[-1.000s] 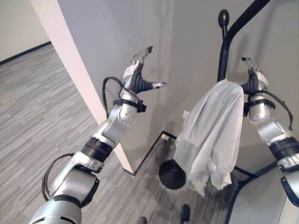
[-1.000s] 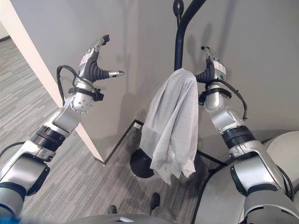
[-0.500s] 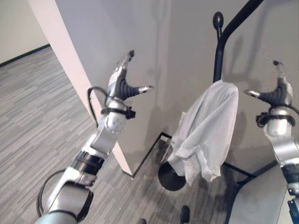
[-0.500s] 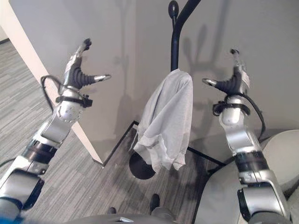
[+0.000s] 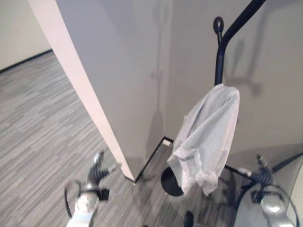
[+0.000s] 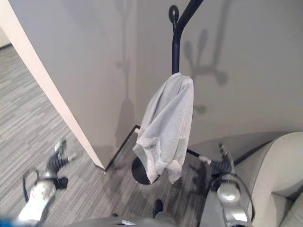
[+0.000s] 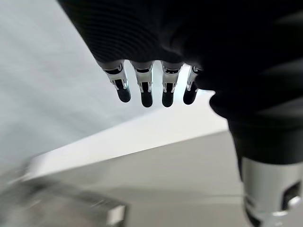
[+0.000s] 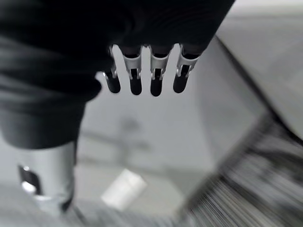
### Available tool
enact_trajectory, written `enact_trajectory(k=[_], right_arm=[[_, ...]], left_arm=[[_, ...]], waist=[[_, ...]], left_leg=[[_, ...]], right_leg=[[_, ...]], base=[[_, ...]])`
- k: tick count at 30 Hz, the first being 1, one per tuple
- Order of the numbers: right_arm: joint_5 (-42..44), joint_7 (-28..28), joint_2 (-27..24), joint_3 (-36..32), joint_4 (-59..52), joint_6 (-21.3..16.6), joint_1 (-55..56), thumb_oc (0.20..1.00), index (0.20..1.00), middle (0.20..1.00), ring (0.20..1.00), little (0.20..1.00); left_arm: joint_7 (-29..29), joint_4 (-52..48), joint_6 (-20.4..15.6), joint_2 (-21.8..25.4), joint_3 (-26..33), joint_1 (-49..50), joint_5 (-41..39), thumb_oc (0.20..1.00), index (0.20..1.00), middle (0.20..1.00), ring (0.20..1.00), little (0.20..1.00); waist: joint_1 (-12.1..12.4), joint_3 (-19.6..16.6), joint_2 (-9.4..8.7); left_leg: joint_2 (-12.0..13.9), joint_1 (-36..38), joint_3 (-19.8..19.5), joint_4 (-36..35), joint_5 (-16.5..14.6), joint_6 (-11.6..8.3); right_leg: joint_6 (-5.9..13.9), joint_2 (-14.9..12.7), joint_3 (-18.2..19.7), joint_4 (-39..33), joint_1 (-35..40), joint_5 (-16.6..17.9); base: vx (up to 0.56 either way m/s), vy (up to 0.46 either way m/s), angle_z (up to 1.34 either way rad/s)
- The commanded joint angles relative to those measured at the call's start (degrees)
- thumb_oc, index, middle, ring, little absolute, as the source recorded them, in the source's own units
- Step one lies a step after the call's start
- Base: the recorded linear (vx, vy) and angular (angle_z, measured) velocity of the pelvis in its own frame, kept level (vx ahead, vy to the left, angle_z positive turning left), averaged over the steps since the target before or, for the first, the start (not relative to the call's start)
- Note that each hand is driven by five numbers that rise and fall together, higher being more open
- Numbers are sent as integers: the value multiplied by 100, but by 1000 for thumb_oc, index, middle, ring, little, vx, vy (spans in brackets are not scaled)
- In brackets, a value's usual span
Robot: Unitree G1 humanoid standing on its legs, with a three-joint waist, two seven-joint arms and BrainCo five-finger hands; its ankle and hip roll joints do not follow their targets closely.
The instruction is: Hang the clothes on the sofa on the clothes rack.
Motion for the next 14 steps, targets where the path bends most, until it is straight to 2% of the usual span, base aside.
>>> enact_trajectory(k=[1,3,4,6,7,8,10,12,14], right_arm=[[469,633,-81,394,371,-331,-176,1000,1000,1000,1000,1000],[549,759,-20,536,565,-352,-197,1000,1000,1000,1000,1000],[727,905,117,825,1239,-334,-313,1000,1000,1000,1000,1000],[943,912,303,938,1770,-308,-393,1000,1000,1000,1000,1000],[945,913,304,938,1778,-313,-401,1000,1000,1000,1000,1000],[1146,862,536,960,2539,-257,-487,1000,1000,1000,1000,1000],[1240,850,611,960,2825,-223,-550,1000,1000,1000,1000,1000],[1359,799,790,888,3760,-82,-644,1000,1000,1000,1000,1000],[1408,800,798,840,3934,-62,-680,1000,1000,1000,1000,1000]], left_arm=[[-485,744,-183,-79,-268,-89,-260,1000,1000,1000,1000,1000],[-514,1120,-214,-118,-323,-146,-194,1000,1000,1000,1000,1000],[-516,2055,-203,-222,-461,-344,97,1000,1000,1000,1000,1000],[-434,2743,-222,-287,-497,-537,335,1000,1000,1000,1000,1000],[-433,2754,-229,-288,-496,-546,336,1000,1000,1000,1000,1000],[-386,3542,-181,-393,-474,-723,479,1000,1000,1000,1000,1000],[-353,3795,-166,-430,-444,-795,476,1000,1000,1000,1000,1000],[-286,4326,-156,-505,-409,-858,619,1000,1000,1000,1000,1000],[-285,4377,-160,-532,-399,-864,587,1000,1000,1000,1000,1000]], waist=[[195,14,174],[200,15,170],[227,-4,164],[237,-26,157],[237,-22,156],[245,-58,153],[252,-72,152],[276,-146,164],[285,-164,174]], left_leg=[[334,239,445,66,-375,-129],[326,230,436,66,-366,-129],[310,220,426,66,-352,-131],[295,213,425,66,-345,-136],[295,213,425,66,-345,-136],[275,219,441,66,-349,-136],[271,228,446,66,-356,-136],[243,288,470,66,-399,-129],[234,304,481,67,-407,-127]], right_leg=[[681,-550,-121,102,192,-288],[683,-555,-124,102,191,-285],[687,-575,-134,102,192,-276],[688,-583,-150,102,201,-275],[688,-583,-150,102,202,-275],[691,-602,-160,102,212,-272],[690,-608,-162,102,220,-273],[692,-641,-207,102,276,-276],[693,-654,-224,102,298,-276]], base=[[-16,34,2],[-19,27,5],[-18,31,5],[-16,32,6],[-14,38,13],[-8,27,12],[-1,28,10],[23,44,1],[10,16,0]])
